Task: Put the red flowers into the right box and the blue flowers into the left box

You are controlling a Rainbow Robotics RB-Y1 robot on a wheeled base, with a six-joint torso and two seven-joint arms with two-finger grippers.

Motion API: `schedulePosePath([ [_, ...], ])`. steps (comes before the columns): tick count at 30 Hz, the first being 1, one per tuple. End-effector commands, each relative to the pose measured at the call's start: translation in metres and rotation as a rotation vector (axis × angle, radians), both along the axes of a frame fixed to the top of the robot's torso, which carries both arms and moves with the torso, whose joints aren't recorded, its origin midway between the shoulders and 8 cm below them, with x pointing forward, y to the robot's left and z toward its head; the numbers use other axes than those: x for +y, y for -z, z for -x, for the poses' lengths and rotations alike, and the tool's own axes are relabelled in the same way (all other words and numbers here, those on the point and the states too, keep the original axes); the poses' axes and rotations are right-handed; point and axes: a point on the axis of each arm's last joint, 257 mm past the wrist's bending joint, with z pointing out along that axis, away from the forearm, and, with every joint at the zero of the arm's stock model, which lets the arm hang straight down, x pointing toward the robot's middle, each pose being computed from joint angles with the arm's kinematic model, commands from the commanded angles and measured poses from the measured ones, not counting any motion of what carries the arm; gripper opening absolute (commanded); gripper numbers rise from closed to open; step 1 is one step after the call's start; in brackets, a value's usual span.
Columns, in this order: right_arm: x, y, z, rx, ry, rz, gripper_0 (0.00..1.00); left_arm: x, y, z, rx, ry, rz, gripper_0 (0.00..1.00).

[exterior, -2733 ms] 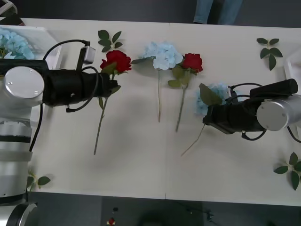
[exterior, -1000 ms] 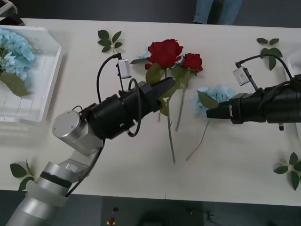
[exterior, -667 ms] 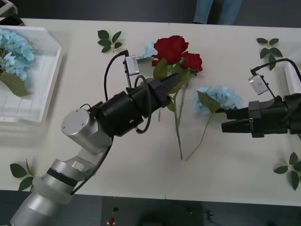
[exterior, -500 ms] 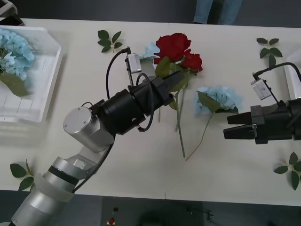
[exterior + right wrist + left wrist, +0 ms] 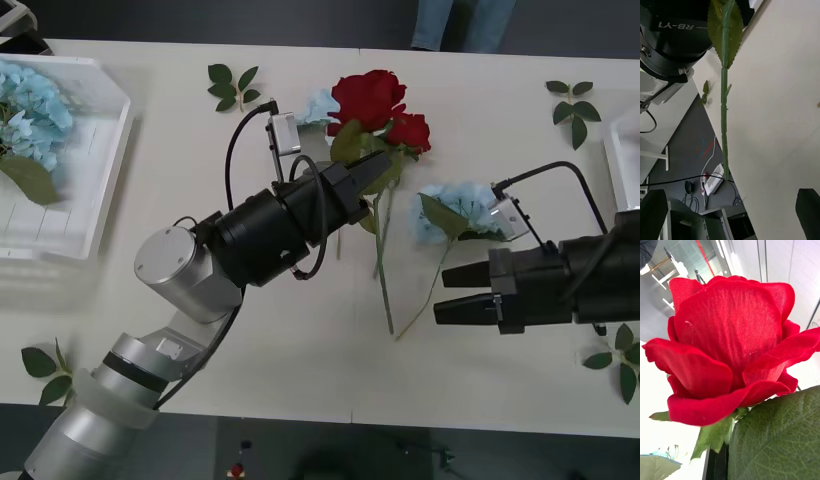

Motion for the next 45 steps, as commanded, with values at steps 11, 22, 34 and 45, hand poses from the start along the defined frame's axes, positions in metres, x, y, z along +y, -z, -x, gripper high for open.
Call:
schedulePosePath([
  [11, 0.055, -0.009, -0.002, -0.061, -0.012, -0.128, 1.00, -0.008, -0.026, 0.003, -0.079, 0.001, 0.010, 0.00],
  [22, 0.080, 0.015, -0.008, -0.096, 0.026, -0.112, 1.00, -0.008, -0.027, 0.003, -0.076, 0.000, 0.015, 0.00],
  [34, 0.096, 0.015, -0.011, -0.085, 0.036, -0.151, 0.97, -0.008, -0.026, 0.003, -0.075, 0.001, 0.013, 0.00],
  [45, 0.101, 0.014, -0.013, -0.088, 0.044, -0.160, 0.00, -0.006, -0.025, 0.003, -0.074, -0.002, 0.011, 0.00],
])
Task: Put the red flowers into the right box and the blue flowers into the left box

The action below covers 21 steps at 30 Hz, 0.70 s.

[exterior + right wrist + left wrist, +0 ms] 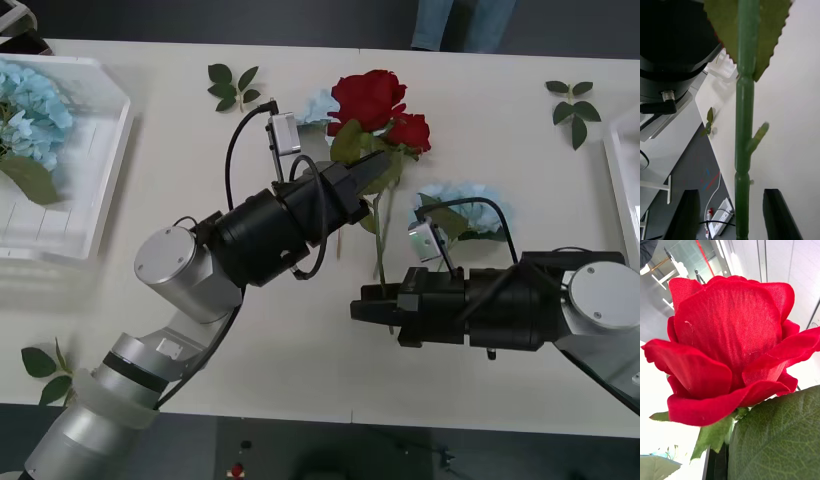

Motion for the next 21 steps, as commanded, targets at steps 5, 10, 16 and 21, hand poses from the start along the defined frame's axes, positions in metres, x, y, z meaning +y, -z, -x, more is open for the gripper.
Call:
schedulePosePath([
  [5, 0.007, -0.018, -0.004, -0.067, -0.027, -0.016, 0.00, -0.006, -0.024, 0.002, -0.073, -0.002, 0.008, 0.00],
  [10, 0.008, -0.021, -0.004, -0.062, -0.026, -0.026, 0.00, -0.003, -0.023, 0.001, -0.072, -0.008, 0.004, 0.22],
  [16, 0.008, -0.023, -0.004, -0.056, -0.025, -0.035, 0.00, 0.007, -0.020, -0.005, -0.073, -0.026, -0.011, 0.76],
  [21, 0.008, -0.025, -0.004, -0.045, -0.022, -0.046, 0.00, 0.032, -0.004, -0.009, -0.082, -0.033, -0.075, 0.83],
])
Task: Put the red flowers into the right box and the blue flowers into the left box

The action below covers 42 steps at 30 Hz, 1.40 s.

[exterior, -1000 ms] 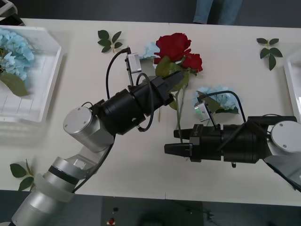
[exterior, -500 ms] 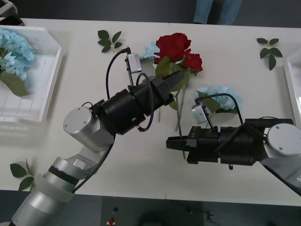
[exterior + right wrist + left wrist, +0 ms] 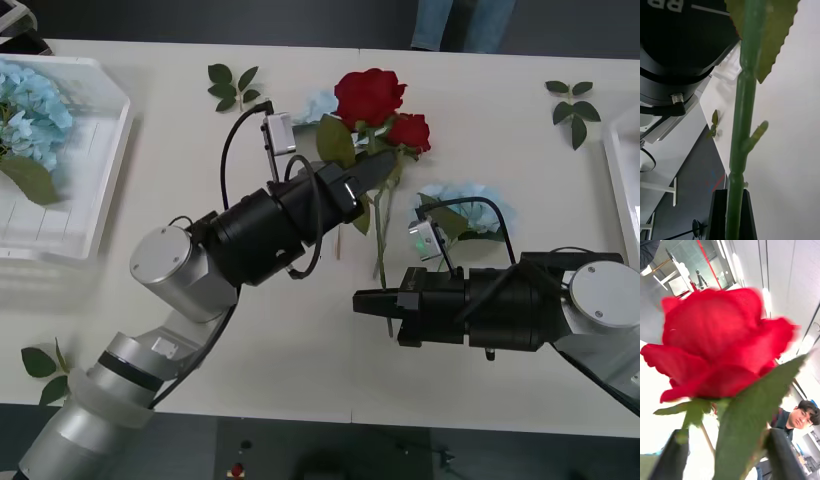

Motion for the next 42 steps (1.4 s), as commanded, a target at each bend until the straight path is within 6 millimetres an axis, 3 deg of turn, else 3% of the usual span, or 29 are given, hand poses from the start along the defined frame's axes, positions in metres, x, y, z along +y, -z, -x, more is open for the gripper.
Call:
schedulePosePath([
  [1, 0.007, -0.021, -0.006, -0.065, -0.022, -0.021, 0.00, 0.029, -0.006, -0.006, -0.087, -0.019, -0.072, 0.83],
  [8, -0.015, -0.032, -0.026, -0.061, 0.046, -0.023, 0.00, 0.096, 0.016, -0.010, -0.104, -0.012, -0.208, 0.83],
  [12, -0.047, -0.041, -0.048, -0.071, 0.119, 0.016, 0.00, 0.130, 0.024, -0.015, -0.091, 0.013, -0.256, 0.83],
  [16, -0.102, -0.044, -0.076, -0.030, 0.212, 0.104, 0.00, 0.164, 0.029, -0.025, -0.056, 0.067, -0.279, 0.83],
  [18, -0.141, -0.047, -0.092, -0.003, 0.273, 0.159, 0.00, 0.178, 0.034, -0.033, -0.016, 0.089, -0.322, 0.83],
  [22, -0.208, -0.055, -0.119, -0.009, 0.347, 0.285, 0.00, 0.194, 0.041, -0.053, 0.051, 0.069, -0.435, 0.83],
  [27, -0.311, -0.074, -0.154, -0.017, 0.500, 0.436, 0.00, 0.190, 0.056, -0.084, 0.152, -0.004, -0.568, 0.83],
  [33, -0.422, -0.100, -0.173, -0.072, 0.647, 0.671, 0.00, 0.170, 0.064, -0.122, 0.211, -0.125, -0.662, 0.83],
  [39, -0.521, -0.106, -0.161, -0.069, 0.778, 0.891, 0.00, 0.126, 0.080, -0.150, 0.212, -0.262, -0.731, 0.83],
  [42, -0.553, -0.099, -0.148, -0.020, 0.819, 0.941, 0.00, 0.108, 0.089, -0.154, 0.203, -0.308, -0.770, 0.83],
])
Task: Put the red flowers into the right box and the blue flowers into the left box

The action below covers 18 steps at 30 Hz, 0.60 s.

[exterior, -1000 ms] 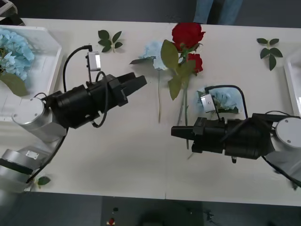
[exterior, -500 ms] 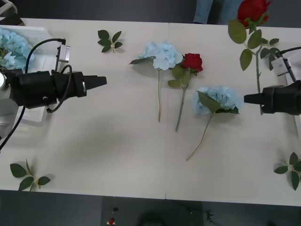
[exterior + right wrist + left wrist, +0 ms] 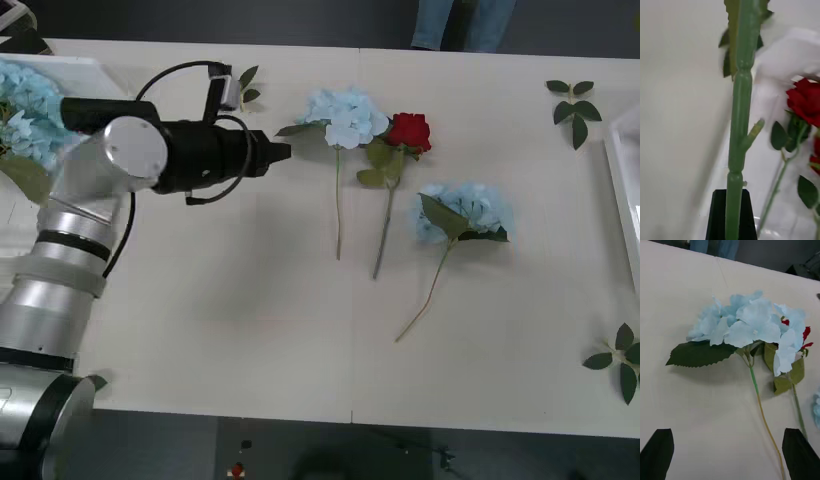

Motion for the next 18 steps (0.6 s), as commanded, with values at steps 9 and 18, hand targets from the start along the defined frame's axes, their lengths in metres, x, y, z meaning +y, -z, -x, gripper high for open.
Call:
schedulePosePath([
  [9, -0.110, 0.014, 0.054, 0.126, 0.236, 0.094, 0.00, -0.083, 0.014, 0.004, -0.052, -0.062, -0.115, 0.96],
  [18, -0.144, 0.023, 0.078, 0.163, 0.317, 0.117, 0.00, -0.112, 0.037, 0.018, -0.079, -0.062, -0.223, 0.97],
])
